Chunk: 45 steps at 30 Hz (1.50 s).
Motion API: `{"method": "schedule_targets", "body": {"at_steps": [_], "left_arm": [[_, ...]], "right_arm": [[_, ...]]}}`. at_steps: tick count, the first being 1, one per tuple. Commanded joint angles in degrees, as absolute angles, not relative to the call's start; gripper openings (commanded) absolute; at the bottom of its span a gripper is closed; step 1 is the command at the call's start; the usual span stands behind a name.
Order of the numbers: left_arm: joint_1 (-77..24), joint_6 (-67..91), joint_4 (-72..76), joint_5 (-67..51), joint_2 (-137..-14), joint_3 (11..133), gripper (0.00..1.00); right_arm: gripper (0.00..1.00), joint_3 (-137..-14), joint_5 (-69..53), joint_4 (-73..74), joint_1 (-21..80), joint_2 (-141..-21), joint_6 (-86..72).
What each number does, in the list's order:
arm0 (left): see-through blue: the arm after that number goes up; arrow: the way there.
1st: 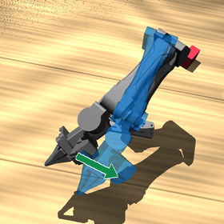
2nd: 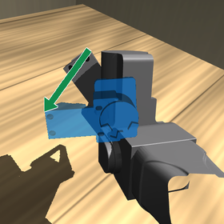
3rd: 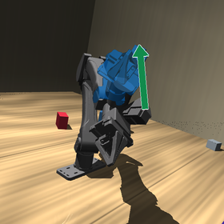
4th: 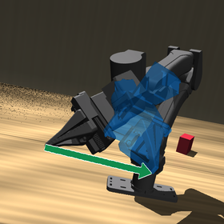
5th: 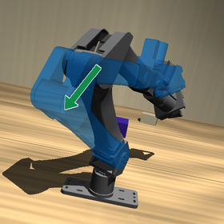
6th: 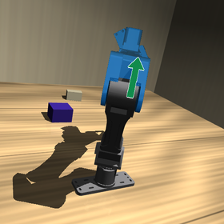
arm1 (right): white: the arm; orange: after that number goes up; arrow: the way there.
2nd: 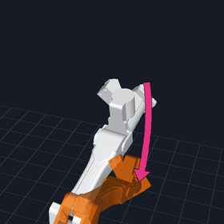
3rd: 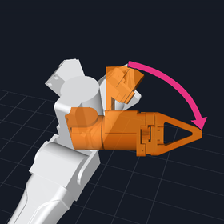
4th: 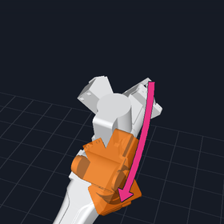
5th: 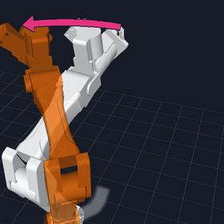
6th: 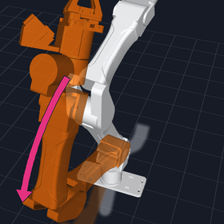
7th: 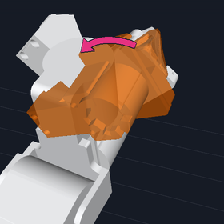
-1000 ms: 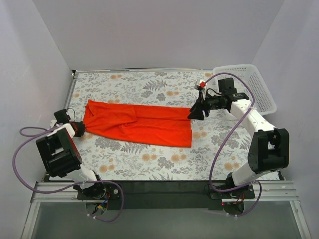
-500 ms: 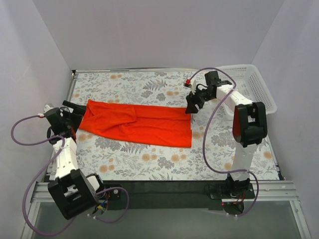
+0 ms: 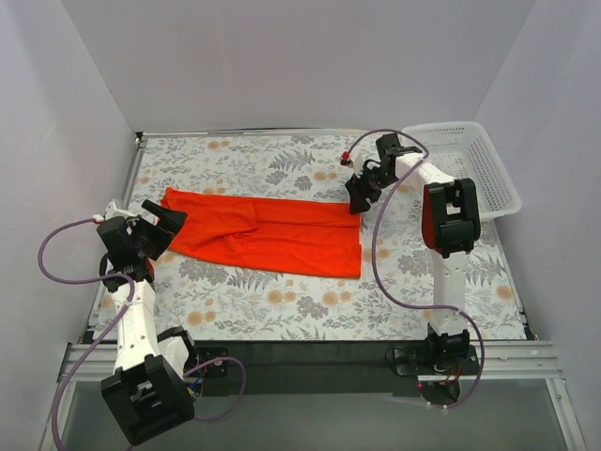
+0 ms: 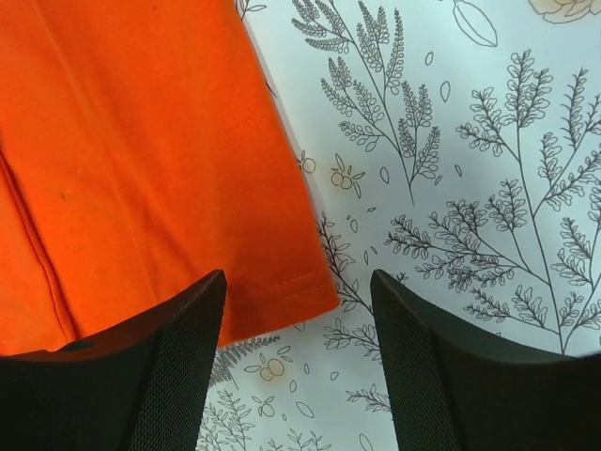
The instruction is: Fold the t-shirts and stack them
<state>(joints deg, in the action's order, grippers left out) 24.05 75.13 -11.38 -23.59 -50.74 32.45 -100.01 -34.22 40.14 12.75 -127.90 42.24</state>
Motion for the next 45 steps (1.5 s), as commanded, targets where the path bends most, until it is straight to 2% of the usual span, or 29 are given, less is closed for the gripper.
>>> {"method": "schedule_targets", "body": {"at_steps": [1,4,5,6,7,9,10,15,21,25,27,28,29,31,33,39,40,43,45], "left_arm": [[23.6,73.7,-12.2,-24.8,-49.1,32.5,0.88],[23.2,74.0,-11.9,-25.2,-49.2,32.3,0.88],[23.3,74.2,-11.9,-25.5,-49.1,32.3,0.88],[23.2,74.3,-11.8,-26.0,-49.1,32.4,0.88],[23.1,74.5,-11.8,-26.2,-49.2,32.4,0.88],[22.9,74.6,-11.7,-26.7,-49.5,32.6,0.88],[22.9,74.7,-11.7,-26.9,-49.6,32.6,0.88],[22.0,75.1,-10.9,-28.0,-51.1,33.0,0.88],[20.8,78.0,-7.7,-30.9,-53.3,31.2,0.87],[19.9,82.3,-4.6,-32.5,-58.6,29.1,0.84],[19.0,84.0,-3.1,-30.9,-60.8,28.6,0.82],[18.5,85.5,-2.1,-30.2,-61.7,28.4,0.82],[17.5,86.2,-1.2,-29.0,-63.9,28.4,0.81],[16.3,87.8,2.1,-25.9,-66.2,28.4,0.79],[14.8,89.3,4.2,-23.4,-71.5,30.3,0.74],[12.7,89.9,3.8,-17.5,-87.4,36.7,0.61],[12.7,89.9,3.3,-16.1,-88.7,38.1,0.58],[12.5,89.5,2.5,-14.2,-92.5,39.7,0.57],[12.5,88.1,2.6,-13.9,-94.2,40.9,0.51]], "right_arm": [[0.57,-102.2,-35.6,43.0,13.8,-129.8,42.3],[0.45,-101.0,-36.3,43.4,14.0,-129.7,41.9],[0.35,-100.0,-36.1,43.5,14.1,-129.6,41.7],[0.30,-99.5,-35.9,43.4,13.9,-129.2,41.7],[0.20,-98.8,-35.1,43.4,13.8,-128.2,41.4],[0.11,-96.8,-33.1,43.1,13.4,-126.5,40.7],[0.02,-96.0,-31.1,43.2,13.4,-125.7,40.4],[0.01,-86.2,-26.2,39.0,10.9,-116.4,37.9],[0.01,-68.0,-17.6,33.0,7.8,-102.7,35.6],[0.01,-59.0,-14.1,31.5,5.9,-95.5,36.6],[0.12,-55.7,-14.4,31.3,4.6,-91.7,37.2],[0.32,-54.9,-15.6,31.4,4.1,-90.5,37.7],[0.41,-54.3,-16.3,31.5,3.8,-89.1,38.1],[0.52,-54.8,-17.7,31.4,3.4,-85.3,38.3],[0.59,-56.8,-20.5,31.7,3.5,-82.4,38.3],[0.61,-61.0,-32.2,32.3,3.6,-79.8,35.6],[0.61,-61.3,-34.7,32.2,3.6,-79.6,35.2],[0.61,-61.2,-38.0,32.0,3.7,-79.9,34.3],[0.61,-61.3,-38.4,31.7,3.6,-80.0,34.1]]}}
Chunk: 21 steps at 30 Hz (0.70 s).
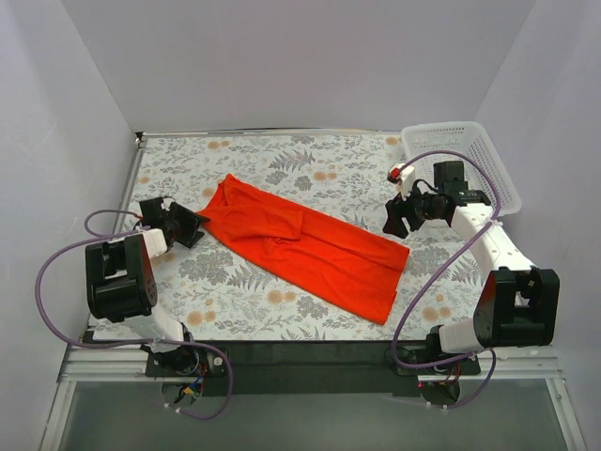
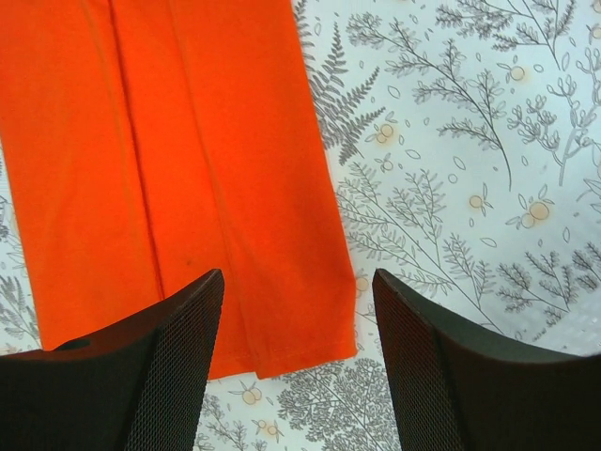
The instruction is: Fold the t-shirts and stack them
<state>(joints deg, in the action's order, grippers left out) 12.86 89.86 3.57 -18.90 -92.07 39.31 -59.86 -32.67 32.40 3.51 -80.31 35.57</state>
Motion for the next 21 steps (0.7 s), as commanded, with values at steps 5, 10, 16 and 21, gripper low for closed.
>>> {"method": "schedule_targets", "body": {"at_steps": [5,10,16,21], "left_arm": [[12.5,84.6,2.3,-13.7,-102.4,48.0,0.12],[12.7,77.4,-3.7,-7.8,-108.7,60.6,0.00],[13.6,69.7,-15.5,-6.3,-123.4,86.6,0.02],[13.7,69.1,-22.5,-8.0,-132.0,100.9,0.20]], "right_arm": [[0.60,-60.9,-40.0,31.6,3.7,-79.6,33.8],[0.61,-60.2,-40.9,30.9,3.6,-79.3,33.5],[0.61,-59.9,-41.6,30.1,3.6,-79.7,33.2],[0.61,-59.3,-40.8,29.0,3.7,-81.1,33.7]]}}
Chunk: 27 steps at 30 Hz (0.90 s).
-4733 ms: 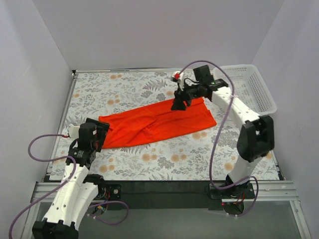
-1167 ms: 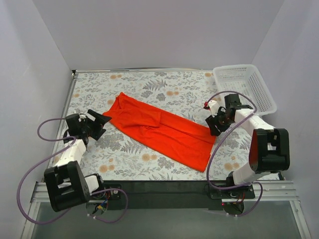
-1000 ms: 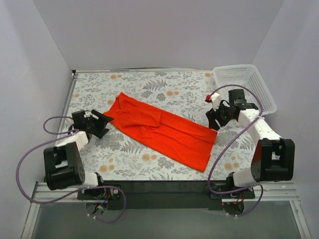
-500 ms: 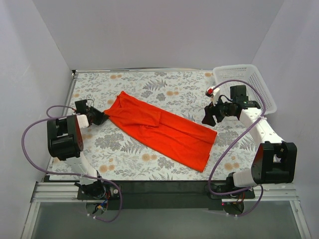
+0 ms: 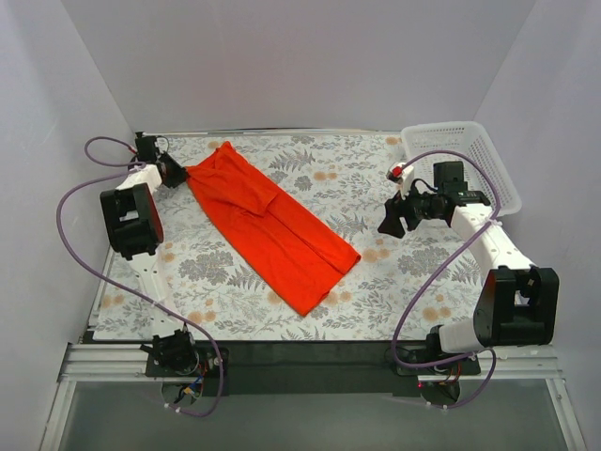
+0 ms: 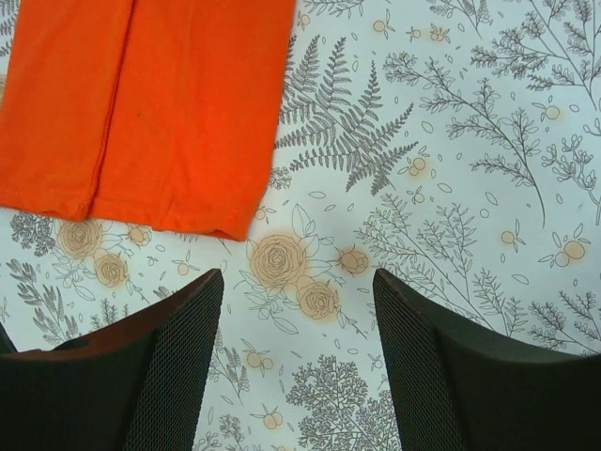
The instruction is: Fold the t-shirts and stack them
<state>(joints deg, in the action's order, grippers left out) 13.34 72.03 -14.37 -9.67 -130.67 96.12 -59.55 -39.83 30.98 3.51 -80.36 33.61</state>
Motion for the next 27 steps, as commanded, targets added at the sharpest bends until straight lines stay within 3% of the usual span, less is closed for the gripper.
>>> {"method": "schedule_targets", "body": {"at_steps": [1,5,6,11,13,16,21,27], "left_arm": [[13.7,69.1,-22.6,-8.3,-131.4,101.6,0.23],[13.9,67.9,-18.9,-8.6,-120.6,95.9,0.40],[14.0,67.5,-16.2,-8.4,-117.5,91.3,0.48],[14.3,69.1,-8.5,-15.8,-93.6,74.3,0.56],[14.3,70.1,-5.7,-25.5,-86.4,64.0,0.64],[12.1,72.7,-2.5,-37.2,-74.6,50.9,0.64],[-8.8,75.4,-10.4,-32.3,-60.7,39.5,0.64],[-37.9,85.6,-13.8,-10.0,-53.0,29.3,0.63]], "right_arm": [[0.61,-59.2,-40.8,29.0,3.8,-81.6,34.1],[0.61,-58.8,-42.2,29.3,4.7,-83.9,36.6],[0.61,-58.8,-42.4,29.4,6.0,-84.6,37.0],[0.63,-59.0,-47.8,32.2,10.5,-85.8,47.6],[0.64,-58.2,-53.2,33.7,11.6,-85.9,54.9],[0.67,-57.5,-58.2,34.0,11.8,-86.5,64.4],[0.66,-64.2,-56.6,34.0,12.0,-92.9,54.3],[0.65,-64.0,-50.2,33.8,11.3,-91.6,50.1]]}}
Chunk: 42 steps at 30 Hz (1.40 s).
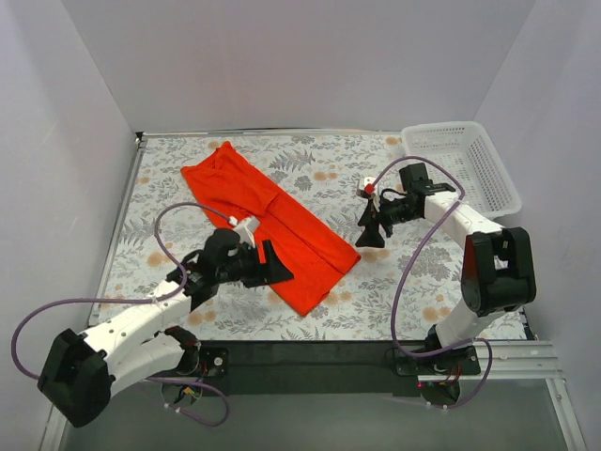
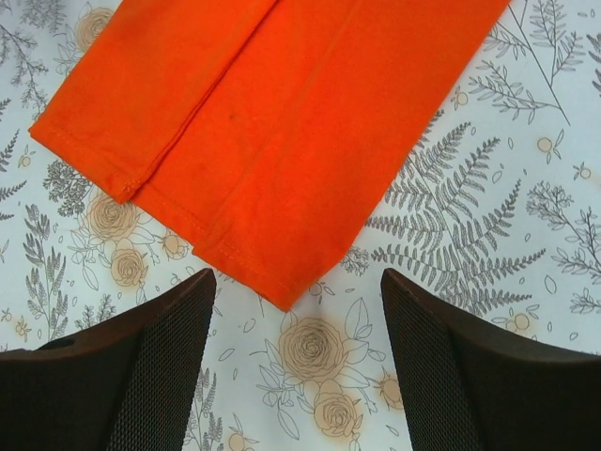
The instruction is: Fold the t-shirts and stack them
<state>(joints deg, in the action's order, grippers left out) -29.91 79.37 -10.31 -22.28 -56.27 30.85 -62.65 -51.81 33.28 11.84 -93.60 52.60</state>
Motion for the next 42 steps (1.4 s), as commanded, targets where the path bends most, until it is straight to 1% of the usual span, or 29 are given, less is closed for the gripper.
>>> {"method": "schedule_targets", "body": {"at_steps": [1,3,4,6,7,8,11,14,18,22,23,26,27,31,32,34,36,37,38,39,40,41,42], "left_arm": [[-43.6,91.3,-14.2,-7.5,-54.2,28.8,0.62],[-48.6,97.3,-15.1,-1.3,-55.9,28.3,0.62],[-53.1,103.5,-15.5,1.6,-57.0,28.1,0.62],[-56.7,110.0,-15.8,6.8,-60.2,28.6,0.62],[-58.3,112.6,-16.2,7.6,-61.5,28.7,0.62],[-59.0,118.1,-16.7,8.3,-64.2,28.8,0.61],[-61.0,126.2,-18.4,11.1,-67.8,29.3,0.60],[-61.3,132.5,-22.1,13.8,-71.7,30.9,0.57],[-61.3,137.1,-23.6,16.5,-76.2,32.9,0.51],[-61.3,138.7,-23.5,15.0,-80.6,34.2,0.35],[-61.3,138.6,-22.9,14.3,-80.9,33.9,0.22],[-61.3,137.5,-23.4,13.5,-79.9,32.1,0.00],[-61.3,137.0,-23.8,13.4,-78.7,31.3,0.00],[-61.3,136.8,-31.2,12.5,-69.5,26.5,0.00],[-61.3,137.4,-32.8,12.2,-64.3,25.3,0.00],[-61.3,138.0,-35.8,11.1,-58.4,22.4,0.00],[-61.3,138.2,-39.3,9.9,-49.8,21.0,0.00],[-61.3,137.6,-40.0,9.3,-47.2,20.4,0.05],[-61.3,135.0,-40.3,9.2,-44.9,20.4,0.14],[-61.3,133.3,-40.0,9.2,-40.0,20.6,0.25],[-61.3,131.6,-39.8,9.4,-38.1,21.6,0.45],[-61.3,130.6,-40.9,10.0,-35.9,22.6,0.52],[-61.3,127.7,-41.6,10.9,-32.6,23.7,0.61]], "right_arm": [[0.65,-63.5,-49.4,33.8,11.2,-91.3,49.1],[0.65,-62.9,-48.7,33.7,10.5,-90.3,48.2],[0.65,-62.7,-48.3,33.7,10.4,-89.9,47.5],[0.64,-61.7,-48.0,33.4,10.0,-88.9,46.9],[0.64,-61.3,-47.6,33.3,9.9,-88.6,46.7],[0.64,-60.9,-47.6,33.1,9.8,-87.8,46.4],[0.64,-59.2,-47.9,32.9,9.8,-86.7,46.1],[0.64,-58.0,-47.9,32.6,9.5,-86.0,46.0],[0.64,-57.4,-48.6,32.4,8.8,-85.5,46.1],[0.64,-57.3,-49.1,32.5,8.3,-85.2,46.1],[0.64,-57.3,-49.2,32.4,8.1,-84.7,46.1],[0.64,-57.1,-49.5,32.5,8.0,-84.4,46.1],[0.64,-57.1,-49.5,32.5,8.0,-84.5,46.2],[0.64,-57.0,-49.5,32.6,8.0,-84.4,46.8],[0.64,-56.9,-49.6,32.6,7.9,-84.5,46.8],[0.64,-57.0,-49.8,32.6,8.0,-84.7,46.9],[0.64,-57.3,-49.7,32.7,8.7,-85.4,47.1],[0.64,-57.4,-49.3,32.7,9.1,-85.6,47.3],[0.64,-57.5,-48.8,32.7,10.5,-86.1,47.5],[0.65,-58.1,-47.5,32.5,11.5,-86.4,47.5],[0.65,-58.7,-46.8,32.4,12.6,-86.9,47.5],[0.65,-59.6,-46.2,32.3,15.1,-88.4,46.9],[0.65,-60.8,-44.6,31.6,16.3,-89.4,44.4]]}}
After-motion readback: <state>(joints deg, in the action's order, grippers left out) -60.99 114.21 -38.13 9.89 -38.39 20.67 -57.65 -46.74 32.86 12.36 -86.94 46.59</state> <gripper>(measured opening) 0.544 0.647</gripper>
